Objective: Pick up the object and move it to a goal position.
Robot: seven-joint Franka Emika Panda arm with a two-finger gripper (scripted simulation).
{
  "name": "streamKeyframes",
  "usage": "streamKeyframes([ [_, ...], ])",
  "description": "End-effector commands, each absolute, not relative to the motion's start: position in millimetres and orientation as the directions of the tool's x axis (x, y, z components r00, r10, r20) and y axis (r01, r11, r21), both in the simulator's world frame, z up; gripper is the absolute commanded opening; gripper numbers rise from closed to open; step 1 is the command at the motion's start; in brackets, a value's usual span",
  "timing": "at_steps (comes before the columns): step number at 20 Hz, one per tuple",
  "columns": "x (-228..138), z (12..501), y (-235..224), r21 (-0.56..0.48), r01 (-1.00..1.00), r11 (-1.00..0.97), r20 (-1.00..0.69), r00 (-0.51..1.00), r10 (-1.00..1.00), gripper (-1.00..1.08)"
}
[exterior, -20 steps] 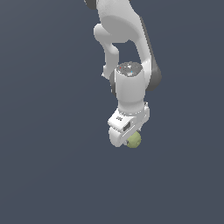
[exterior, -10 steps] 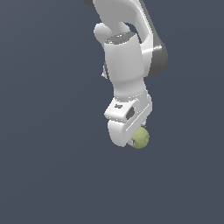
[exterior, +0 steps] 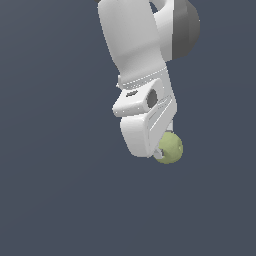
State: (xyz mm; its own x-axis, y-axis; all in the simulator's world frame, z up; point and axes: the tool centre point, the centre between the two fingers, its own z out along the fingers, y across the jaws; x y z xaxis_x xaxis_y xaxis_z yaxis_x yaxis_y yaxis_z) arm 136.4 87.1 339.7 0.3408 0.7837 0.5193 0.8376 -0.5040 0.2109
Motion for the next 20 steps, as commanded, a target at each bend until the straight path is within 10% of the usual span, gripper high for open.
streamKeyframes([
  [1, 139, 362, 87, 0.234, 0.848, -0.475, 0.545, 0.29, 0.786, -1.0],
  [20, 139, 497, 77, 0.378, 0.873, -0.309, 0.662, -0.022, 0.749, -1.0],
])
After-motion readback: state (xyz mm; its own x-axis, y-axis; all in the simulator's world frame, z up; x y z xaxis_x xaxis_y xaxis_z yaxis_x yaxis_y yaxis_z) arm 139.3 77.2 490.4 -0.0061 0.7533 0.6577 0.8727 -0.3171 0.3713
